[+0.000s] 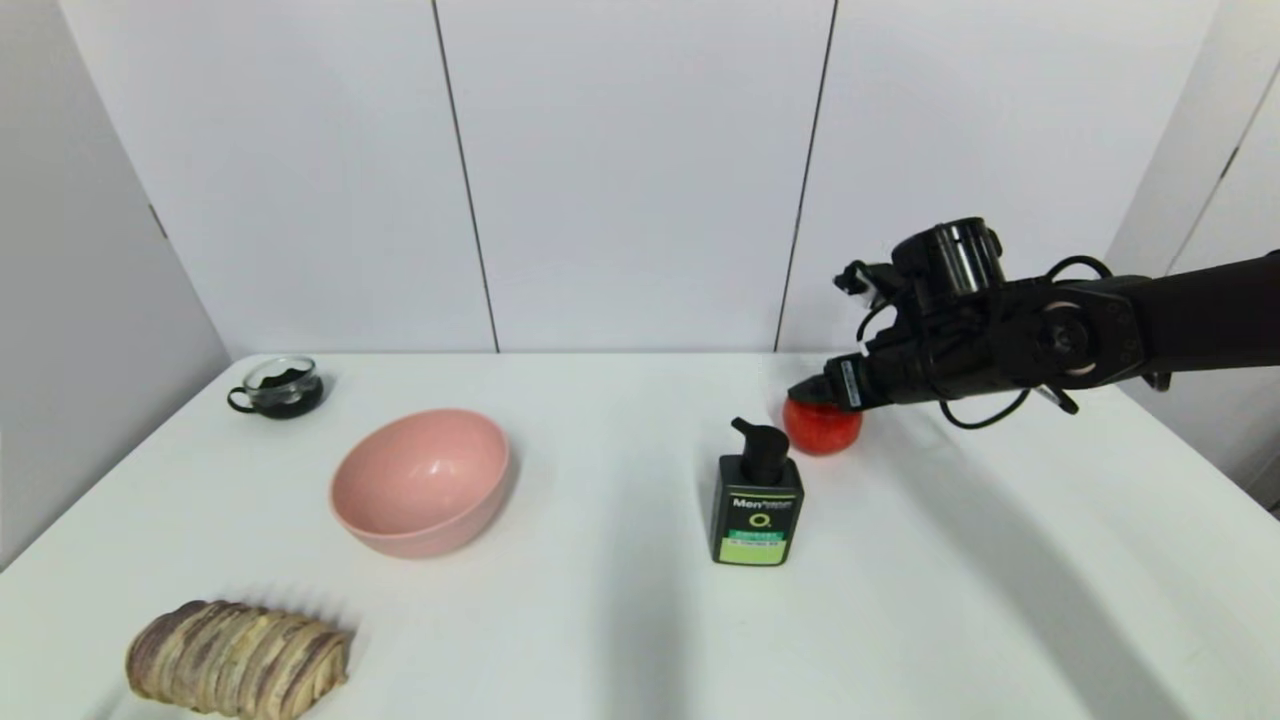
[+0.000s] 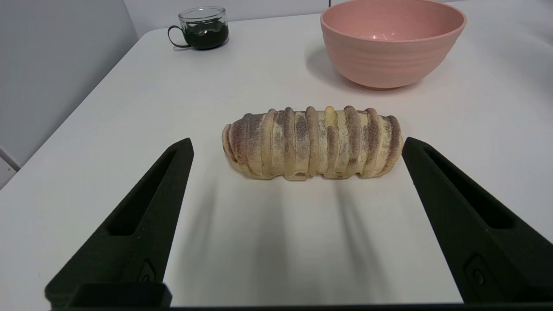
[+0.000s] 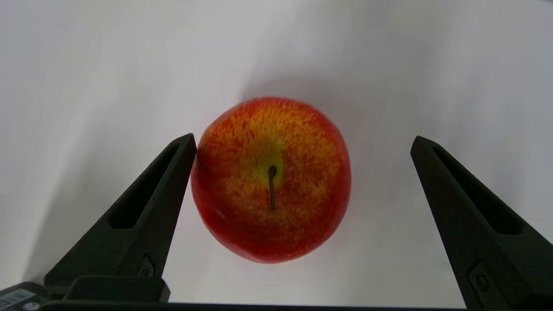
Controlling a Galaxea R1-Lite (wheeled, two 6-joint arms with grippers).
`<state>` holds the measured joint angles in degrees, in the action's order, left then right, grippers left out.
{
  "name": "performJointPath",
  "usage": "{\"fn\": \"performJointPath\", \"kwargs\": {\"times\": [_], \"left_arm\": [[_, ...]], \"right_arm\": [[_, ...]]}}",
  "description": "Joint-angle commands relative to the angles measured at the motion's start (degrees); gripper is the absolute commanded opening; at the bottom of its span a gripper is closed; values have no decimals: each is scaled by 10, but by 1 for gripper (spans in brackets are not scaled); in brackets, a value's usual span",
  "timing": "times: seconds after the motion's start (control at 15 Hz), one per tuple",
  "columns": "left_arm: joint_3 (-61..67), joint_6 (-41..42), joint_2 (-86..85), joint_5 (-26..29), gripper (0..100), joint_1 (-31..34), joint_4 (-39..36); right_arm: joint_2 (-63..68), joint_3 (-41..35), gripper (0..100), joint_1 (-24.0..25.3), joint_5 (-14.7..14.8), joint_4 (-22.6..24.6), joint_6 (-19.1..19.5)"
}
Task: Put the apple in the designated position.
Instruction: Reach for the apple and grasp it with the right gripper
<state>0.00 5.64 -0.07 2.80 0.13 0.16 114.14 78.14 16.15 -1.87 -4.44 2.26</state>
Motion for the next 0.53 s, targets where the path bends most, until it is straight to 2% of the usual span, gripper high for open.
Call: {"fn": "performJointPath", "kwargs": {"times": [0.07, 0.53], "left_arm": [[0, 0, 1, 0, 100, 0, 0], [0, 0, 1, 0, 100, 0, 0]], "right_arm": [[-7, -19, 100, 1, -9, 0, 0], [-21, -59, 100, 5, -14, 1, 1]]}}
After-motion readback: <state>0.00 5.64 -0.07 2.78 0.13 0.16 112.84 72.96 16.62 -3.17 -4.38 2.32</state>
